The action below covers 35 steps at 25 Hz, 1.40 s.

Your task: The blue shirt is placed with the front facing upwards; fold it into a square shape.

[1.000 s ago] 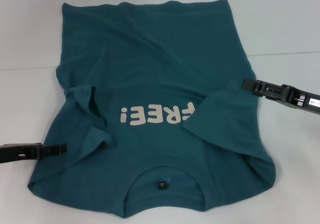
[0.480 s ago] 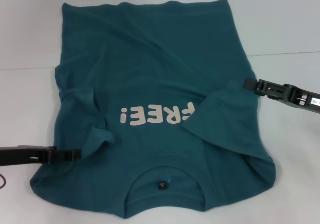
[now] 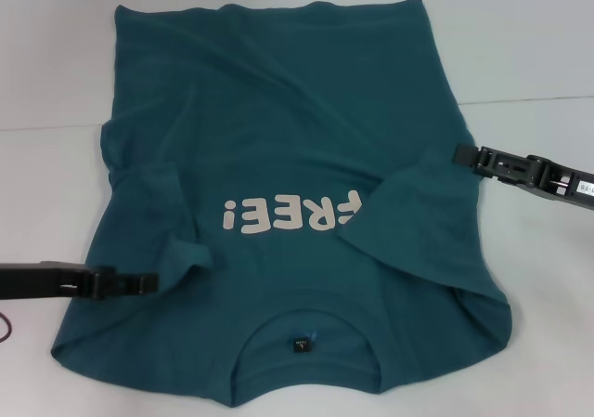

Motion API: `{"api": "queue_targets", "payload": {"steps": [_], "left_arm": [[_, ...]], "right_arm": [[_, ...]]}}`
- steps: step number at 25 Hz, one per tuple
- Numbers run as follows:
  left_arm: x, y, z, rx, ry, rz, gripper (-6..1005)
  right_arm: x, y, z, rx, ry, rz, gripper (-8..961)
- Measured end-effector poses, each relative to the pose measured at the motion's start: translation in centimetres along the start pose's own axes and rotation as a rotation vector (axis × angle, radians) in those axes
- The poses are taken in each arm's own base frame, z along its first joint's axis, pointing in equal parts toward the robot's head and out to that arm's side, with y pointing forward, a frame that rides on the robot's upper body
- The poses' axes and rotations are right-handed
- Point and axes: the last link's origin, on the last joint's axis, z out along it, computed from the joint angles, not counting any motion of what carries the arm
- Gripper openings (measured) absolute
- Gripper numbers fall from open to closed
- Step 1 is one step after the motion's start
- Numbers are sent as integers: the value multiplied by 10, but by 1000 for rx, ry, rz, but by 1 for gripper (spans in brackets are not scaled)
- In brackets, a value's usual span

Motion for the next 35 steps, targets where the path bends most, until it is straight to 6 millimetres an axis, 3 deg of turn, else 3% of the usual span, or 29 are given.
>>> {"api": "queue_targets", "payload": {"steps": [14, 35], "left_arm": [[-17, -19, -28, 105, -3, -63, 876], [-31, -24, -28, 143, -90, -107, 875]], "right_arm": [[0, 0, 1, 4, 0, -5, 924], [-3, -1, -1, 4, -1, -8, 925]]}}
